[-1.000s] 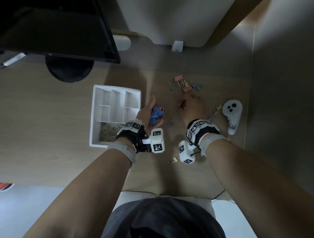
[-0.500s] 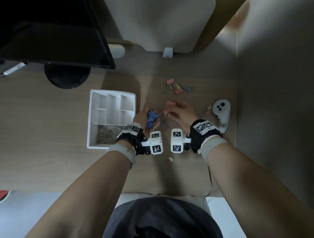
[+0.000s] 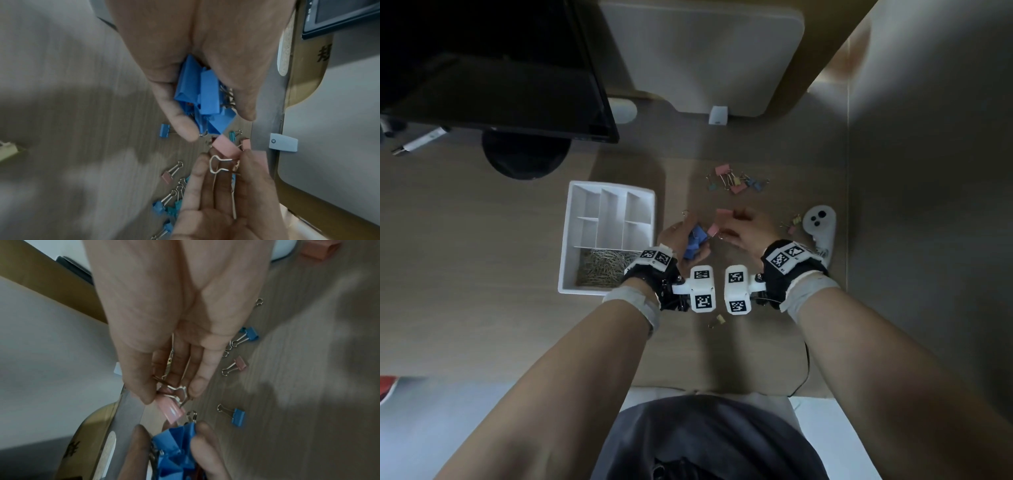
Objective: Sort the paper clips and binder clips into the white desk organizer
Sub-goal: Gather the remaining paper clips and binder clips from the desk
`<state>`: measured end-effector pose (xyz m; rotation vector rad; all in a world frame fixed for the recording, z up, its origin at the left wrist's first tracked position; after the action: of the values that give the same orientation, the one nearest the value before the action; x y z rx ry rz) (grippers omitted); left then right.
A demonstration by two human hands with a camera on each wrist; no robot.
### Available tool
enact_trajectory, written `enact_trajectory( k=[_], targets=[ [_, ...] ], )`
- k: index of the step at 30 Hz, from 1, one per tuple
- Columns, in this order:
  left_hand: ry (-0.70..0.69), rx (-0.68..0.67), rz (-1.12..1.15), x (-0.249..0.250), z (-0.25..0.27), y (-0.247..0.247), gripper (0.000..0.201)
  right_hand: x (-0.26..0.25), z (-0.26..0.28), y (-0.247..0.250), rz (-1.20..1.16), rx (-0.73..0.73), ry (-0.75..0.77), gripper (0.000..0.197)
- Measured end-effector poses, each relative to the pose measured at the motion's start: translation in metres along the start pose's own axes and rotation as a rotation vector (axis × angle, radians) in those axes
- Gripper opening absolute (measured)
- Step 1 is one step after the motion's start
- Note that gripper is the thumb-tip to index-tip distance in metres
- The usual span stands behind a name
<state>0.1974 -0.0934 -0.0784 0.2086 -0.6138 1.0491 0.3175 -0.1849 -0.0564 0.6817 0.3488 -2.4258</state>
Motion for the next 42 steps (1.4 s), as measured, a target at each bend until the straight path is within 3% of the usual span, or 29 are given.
enact_trajectory(
  k=[2,6,9,11,17,20,25,27,30,32,35,40,42],
  targets=[
    [0.0,-0.032,-0.006,-0.003,-0.001,-0.001,0.03,0.002,0.001,-0.004,0.048,-0.031,-0.006,0.04],
    [0.008,-0.083,0.016,-0.005,-0.002,-0.005,0.026,-0.002,0.005,-0.013,0.115,-0.055,0.043,0.037],
    [0.009,-0.196,0.026,0.003,0.001,-0.01,0.05,-0.011,0.005,-0.015,0.154,-0.034,0.12,0.039],
    [-0.007,-0.189,0.028,0.006,-0.003,-0.009,0.066,-0.022,0.003,-0.016,0.275,0.047,0.227,0.036],
    [-0.177,-0.272,0.036,0.029,0.002,-0.014,0.083,-0.048,0.007,-0.029,0.425,0.148,0.431,0.012],
    [-0.207,-0.255,0.007,0.039,0.002,-0.014,0.075,-0.048,-0.002,-0.031,0.509,0.16,0.453,0.013],
    [-0.086,-0.147,0.084,0.039,-0.01,-0.003,0.031,-0.04,-0.02,-0.03,0.622,0.109,0.336,0.023],
    [-0.043,-0.103,0.114,0.038,-0.012,0.0,0.026,-0.042,-0.036,-0.015,0.659,0.255,0.303,0.026],
    [-0.008,-0.068,0.11,0.037,-0.017,0.004,0.024,-0.049,-0.05,0.01,0.758,0.624,0.28,0.033],
    [-0.007,-0.029,0.112,0.036,-0.023,0.012,0.03,-0.05,-0.056,0.015,0.839,0.721,0.248,0.036],
    [0.004,-0.006,0.157,0.033,-0.033,0.022,0.041,-0.049,-0.062,0.01,0.907,0.742,0.289,0.033],
    [0.013,0.04,0.248,0.029,-0.042,0.029,0.03,-0.034,-0.068,0.012,0.843,0.728,0.193,0.047],
    [0.018,0.081,0.218,0.029,-0.045,0.032,0.026,-0.03,-0.071,0.014,0.778,0.691,0.162,0.041]
  ],
)
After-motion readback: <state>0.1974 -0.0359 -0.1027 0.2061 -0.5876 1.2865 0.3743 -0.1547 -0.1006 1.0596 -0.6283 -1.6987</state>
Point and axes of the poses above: each hand's wrist, its own z-axis away from the middle knuckle, its own y-axis out of the back of the hand, x = y × z, the point moved 6 cm from there along -z, towards the middle knuckle, and after that the axes turned 7 degrees about -y, right-handed, at the moved point
